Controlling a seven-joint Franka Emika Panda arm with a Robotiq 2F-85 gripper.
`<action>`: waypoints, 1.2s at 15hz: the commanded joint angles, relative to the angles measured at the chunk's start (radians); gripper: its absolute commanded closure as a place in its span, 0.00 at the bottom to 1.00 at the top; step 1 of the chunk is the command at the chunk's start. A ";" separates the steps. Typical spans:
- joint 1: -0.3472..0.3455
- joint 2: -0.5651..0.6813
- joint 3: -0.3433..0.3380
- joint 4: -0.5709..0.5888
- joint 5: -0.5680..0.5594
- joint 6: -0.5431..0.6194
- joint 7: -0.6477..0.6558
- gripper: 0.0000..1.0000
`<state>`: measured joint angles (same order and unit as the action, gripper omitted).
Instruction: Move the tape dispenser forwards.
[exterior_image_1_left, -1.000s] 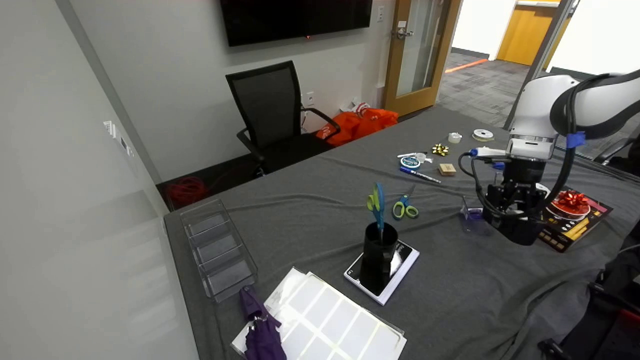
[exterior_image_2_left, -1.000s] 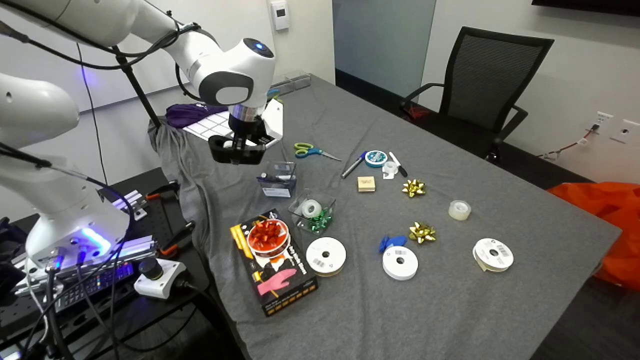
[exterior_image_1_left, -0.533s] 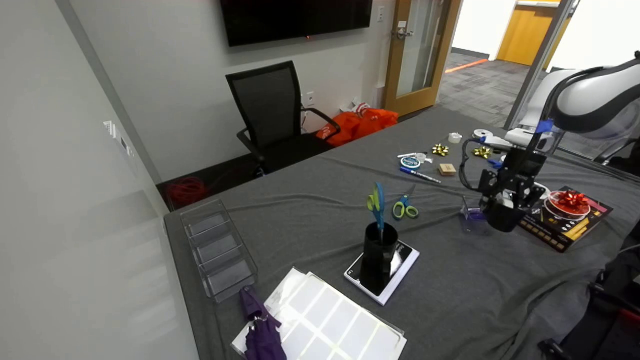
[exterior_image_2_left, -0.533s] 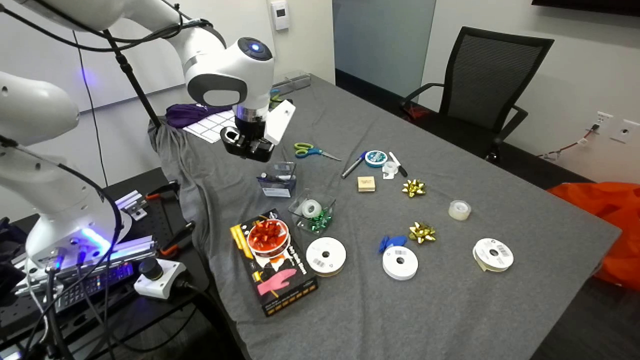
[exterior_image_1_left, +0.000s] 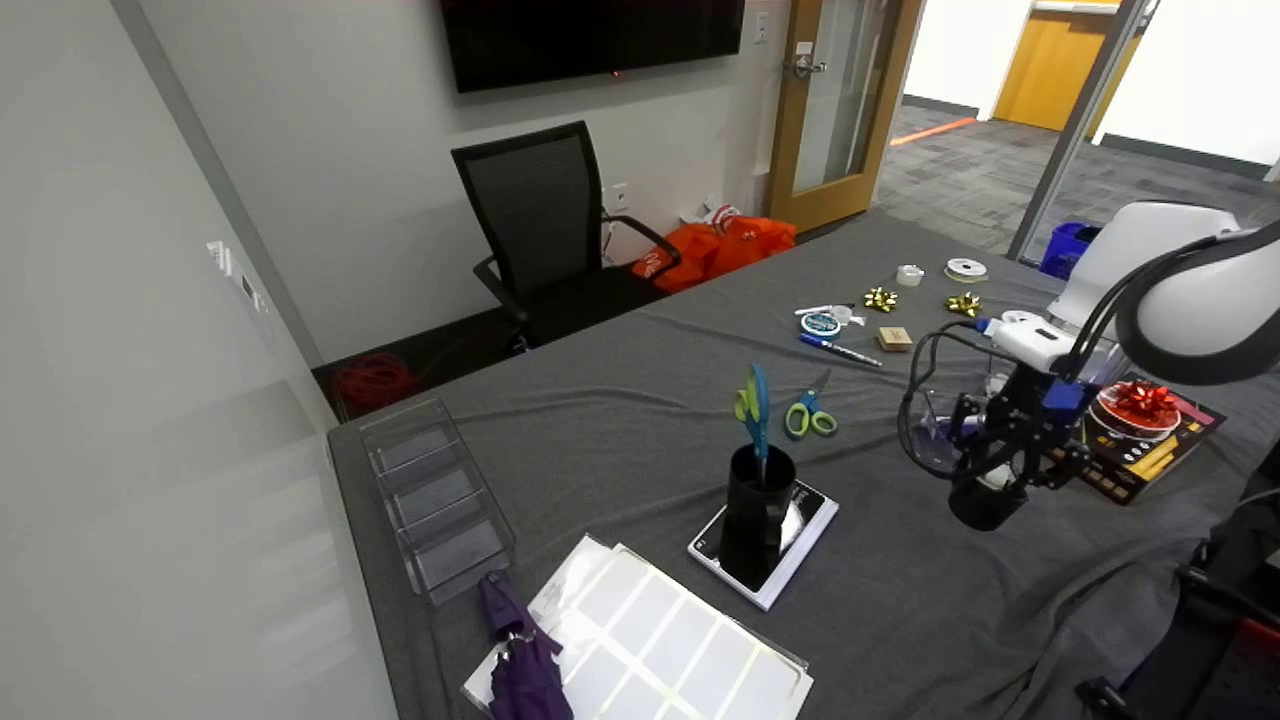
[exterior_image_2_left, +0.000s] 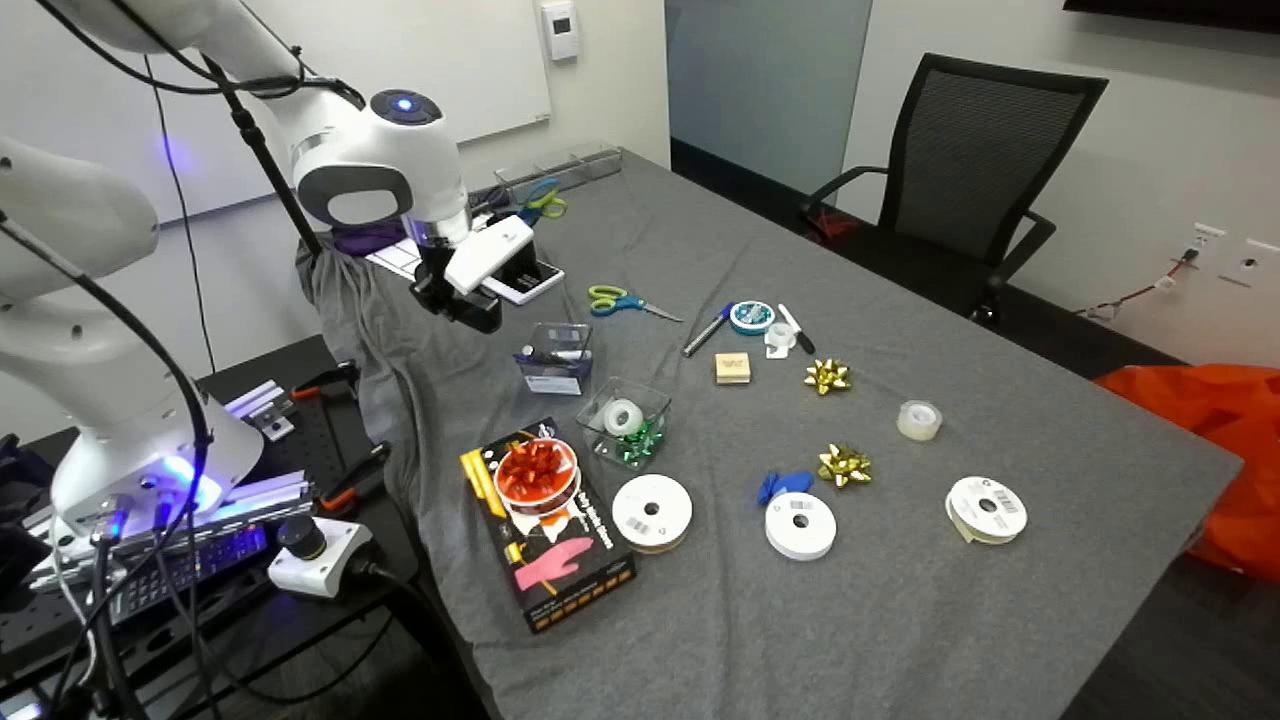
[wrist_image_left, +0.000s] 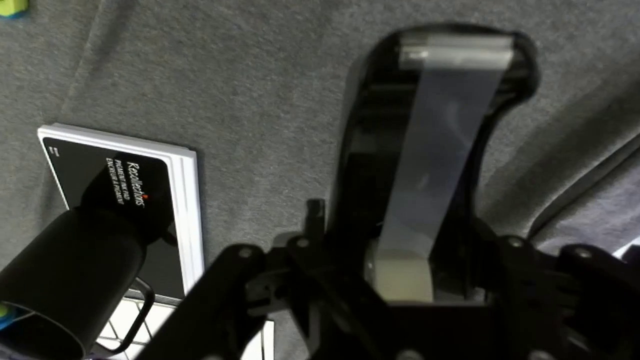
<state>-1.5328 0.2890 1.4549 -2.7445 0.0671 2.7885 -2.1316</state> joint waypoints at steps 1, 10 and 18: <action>0.032 -0.106 0.067 -0.036 0.055 0.086 0.161 0.64; 0.095 -0.297 0.056 -0.017 0.036 0.015 0.456 0.64; 0.210 -0.213 -0.108 0.015 -0.064 -0.089 0.589 0.64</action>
<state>-1.3247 0.0292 1.3658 -2.7573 0.0231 2.7300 -1.5693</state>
